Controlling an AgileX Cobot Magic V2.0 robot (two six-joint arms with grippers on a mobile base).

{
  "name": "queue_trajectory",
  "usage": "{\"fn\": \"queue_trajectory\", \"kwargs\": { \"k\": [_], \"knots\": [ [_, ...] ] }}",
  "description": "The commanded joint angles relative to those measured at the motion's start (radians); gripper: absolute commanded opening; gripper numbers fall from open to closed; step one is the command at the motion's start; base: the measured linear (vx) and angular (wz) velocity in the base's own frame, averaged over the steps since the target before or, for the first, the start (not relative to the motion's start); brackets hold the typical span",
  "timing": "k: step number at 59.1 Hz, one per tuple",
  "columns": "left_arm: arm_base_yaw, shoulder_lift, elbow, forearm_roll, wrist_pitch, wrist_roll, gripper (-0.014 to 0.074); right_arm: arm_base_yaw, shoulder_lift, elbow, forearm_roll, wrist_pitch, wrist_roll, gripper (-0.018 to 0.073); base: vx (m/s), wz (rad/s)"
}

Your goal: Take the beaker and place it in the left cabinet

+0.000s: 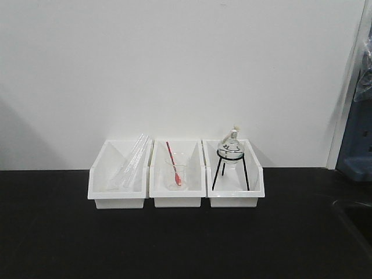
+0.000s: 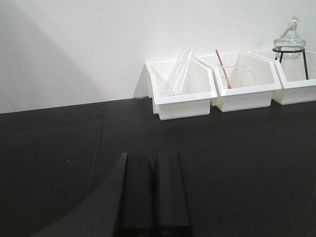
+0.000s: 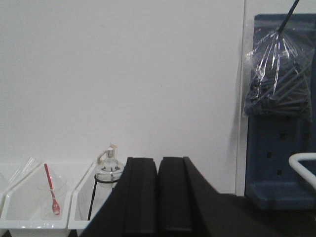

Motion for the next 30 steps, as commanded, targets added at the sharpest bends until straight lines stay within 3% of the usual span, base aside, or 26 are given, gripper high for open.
{"fn": "queue_trajectory", "kwargs": {
  "k": [1,9,17,24,30],
  "knots": [
    [-0.006,-0.019,0.015,-0.003,-0.088,-0.003,-0.0008,-0.006,0.032,-0.042,0.000,-0.067,-0.001,-0.0005,0.00,0.00],
    [-0.006,-0.019,0.015,-0.003,-0.088,-0.003,-0.0008,-0.006,0.035,-0.042,0.000,-0.072,-0.011,0.0012,0.00,0.00],
    [-0.006,-0.019,0.015,-0.003,-0.088,-0.003,-0.0008,-0.006,0.035,-0.042,0.000,-0.070,-0.011,0.0093,0.00,0.00],
    [-0.006,-0.019,0.015,-0.003,-0.088,-0.003,-0.0008,-0.006,0.035,-0.042,0.000,-0.071,-0.009,0.0241,0.00,0.00],
    [-0.006,-0.019,0.015,-0.003,-0.088,-0.003,-0.0008,-0.006,0.035,-0.042,0.000,-0.074,-0.008,0.0424,0.00,0.00]
  ]
}}
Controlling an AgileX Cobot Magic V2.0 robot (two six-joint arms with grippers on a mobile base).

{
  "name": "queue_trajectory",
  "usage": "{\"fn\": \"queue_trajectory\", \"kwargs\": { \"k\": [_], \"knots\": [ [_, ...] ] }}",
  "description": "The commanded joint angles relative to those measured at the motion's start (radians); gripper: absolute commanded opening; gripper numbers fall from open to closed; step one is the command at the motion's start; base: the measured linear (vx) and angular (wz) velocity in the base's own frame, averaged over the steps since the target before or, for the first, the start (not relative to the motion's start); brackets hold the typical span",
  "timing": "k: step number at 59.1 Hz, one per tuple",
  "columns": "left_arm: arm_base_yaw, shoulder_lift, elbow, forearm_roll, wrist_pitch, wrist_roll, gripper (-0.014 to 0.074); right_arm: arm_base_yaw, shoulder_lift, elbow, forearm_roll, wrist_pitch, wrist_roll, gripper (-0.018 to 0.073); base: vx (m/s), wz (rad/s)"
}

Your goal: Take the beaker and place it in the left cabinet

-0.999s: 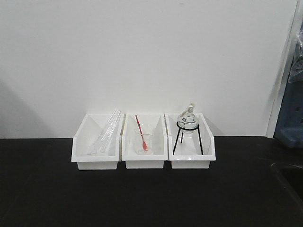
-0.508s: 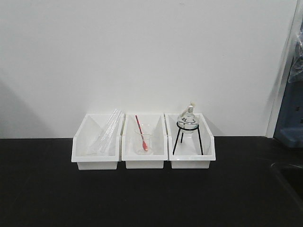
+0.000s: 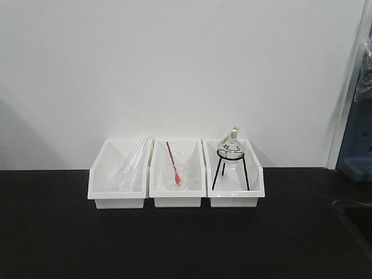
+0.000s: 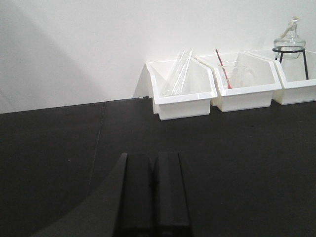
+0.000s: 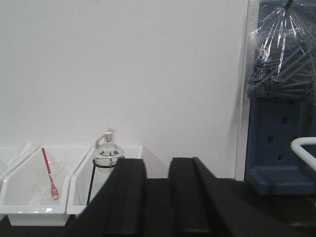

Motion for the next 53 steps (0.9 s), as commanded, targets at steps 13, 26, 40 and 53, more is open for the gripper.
{"fn": "queue_trajectory", "kwargs": {
  "k": [13,26,40,53],
  "knots": [
    [-0.006,-0.019,0.015,-0.003,-0.088,-0.003,-0.0008,-0.006,0.001,-0.036,0.000,-0.123,-0.008,0.0731,0.00,0.00],
    [-0.006,-0.019,0.015,-0.003,-0.088,-0.003,-0.0008,-0.006,0.018,-0.030,-0.013,-0.176,0.114,0.0713,0.00,0.00],
    [-0.006,-0.019,0.015,-0.003,-0.088,-0.003,-0.0008,0.106,0.132,0.066,-0.375,-0.389,0.375,0.0656,0.00,0.00],
    [-0.006,-0.019,0.015,-0.003,-0.088,-0.003,-0.0008,0.235,0.312,0.251,-0.579,-0.689,0.515,0.0596,0.00,0.00]
  ]
}}
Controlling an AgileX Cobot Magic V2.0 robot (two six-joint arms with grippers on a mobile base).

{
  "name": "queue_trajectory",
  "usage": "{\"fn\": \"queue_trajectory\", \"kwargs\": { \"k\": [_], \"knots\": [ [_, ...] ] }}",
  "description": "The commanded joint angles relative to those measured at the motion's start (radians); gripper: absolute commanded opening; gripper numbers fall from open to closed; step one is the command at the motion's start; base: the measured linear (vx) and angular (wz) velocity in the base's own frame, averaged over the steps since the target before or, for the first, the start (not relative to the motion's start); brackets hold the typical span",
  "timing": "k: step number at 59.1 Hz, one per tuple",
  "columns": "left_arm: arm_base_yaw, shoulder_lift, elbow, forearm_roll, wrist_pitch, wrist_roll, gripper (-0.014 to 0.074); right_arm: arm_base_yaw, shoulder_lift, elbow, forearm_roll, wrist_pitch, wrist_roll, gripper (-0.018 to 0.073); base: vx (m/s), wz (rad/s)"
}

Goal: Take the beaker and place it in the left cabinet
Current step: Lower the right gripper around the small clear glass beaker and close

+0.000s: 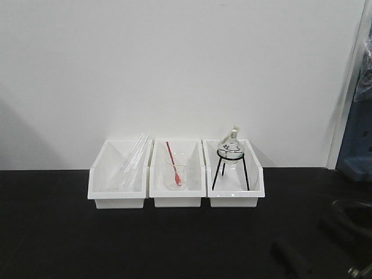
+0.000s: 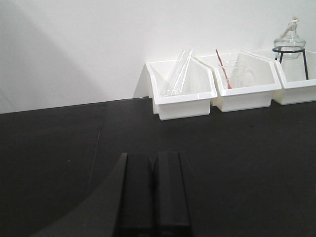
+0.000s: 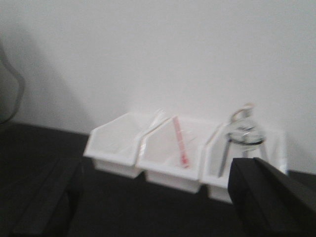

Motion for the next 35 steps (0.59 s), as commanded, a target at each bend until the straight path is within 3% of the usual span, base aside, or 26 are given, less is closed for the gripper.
{"fn": "queue_trajectory", "kwargs": {
  "k": [1,13,26,35],
  "knots": [
    [-0.006,-0.019,0.015,-0.003,-0.088,-0.003,-0.0008,0.036,0.072,0.044,-0.057,-0.188,0.034,0.0591,0.00,0.00],
    [-0.006,-0.019,0.015,-0.003,-0.088,-0.003,-0.0008,0.051,0.303,0.114,-0.159,-0.368,-0.024,0.0573,0.00,0.00],
    [-0.006,-0.019,0.015,-0.003,-0.088,-0.003,-0.0008,0.051,0.610,0.048,-0.151,-0.647,-0.094,0.0573,0.00,0.00],
    [-0.006,-0.019,0.015,-0.003,-0.088,-0.003,-0.0008,0.100,0.782,-0.067,-0.160,-0.653,-0.082,0.0573,0.00,0.00]
  ]
}}
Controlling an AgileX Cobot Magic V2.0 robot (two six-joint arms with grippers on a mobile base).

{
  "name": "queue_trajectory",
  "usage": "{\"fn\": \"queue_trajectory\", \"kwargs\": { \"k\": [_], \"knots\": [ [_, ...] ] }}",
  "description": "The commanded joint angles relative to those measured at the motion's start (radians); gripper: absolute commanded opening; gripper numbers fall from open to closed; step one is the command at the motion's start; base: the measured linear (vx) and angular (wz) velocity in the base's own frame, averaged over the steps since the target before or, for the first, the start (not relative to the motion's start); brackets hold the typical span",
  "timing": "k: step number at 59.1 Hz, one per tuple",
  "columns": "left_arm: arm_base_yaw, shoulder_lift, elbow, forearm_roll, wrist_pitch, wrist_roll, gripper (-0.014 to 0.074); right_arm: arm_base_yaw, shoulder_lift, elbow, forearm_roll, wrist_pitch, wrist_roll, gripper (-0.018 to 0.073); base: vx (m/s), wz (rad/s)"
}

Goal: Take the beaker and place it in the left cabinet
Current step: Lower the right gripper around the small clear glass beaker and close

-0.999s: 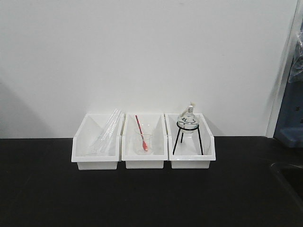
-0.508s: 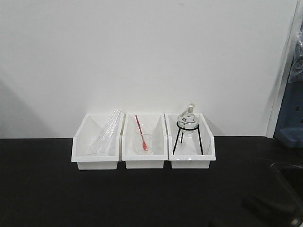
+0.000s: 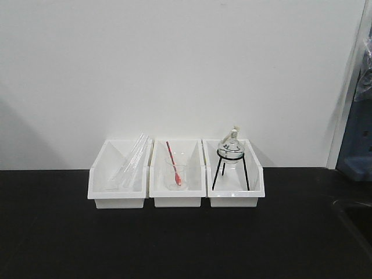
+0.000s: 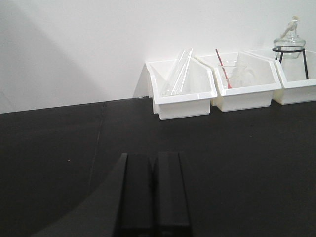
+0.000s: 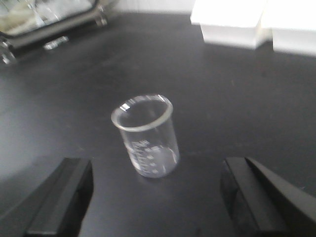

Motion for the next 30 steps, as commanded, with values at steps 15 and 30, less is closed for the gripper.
{"fn": "queue_trajectory", "kwargs": {
  "k": [15,30],
  "knots": [
    [-0.006,-0.019,0.015,-0.003,-0.088,-0.003,-0.0008,0.147,0.187,-0.225,0.019,-0.220,-0.020,0.0573,0.00,0.00],
    [-0.006,-0.019,0.015,-0.003,-0.088,-0.003,-0.0008,0.207,0.251,-0.306,0.082,-0.216,-0.029,0.0573,0.00,0.00]
  ]
}}
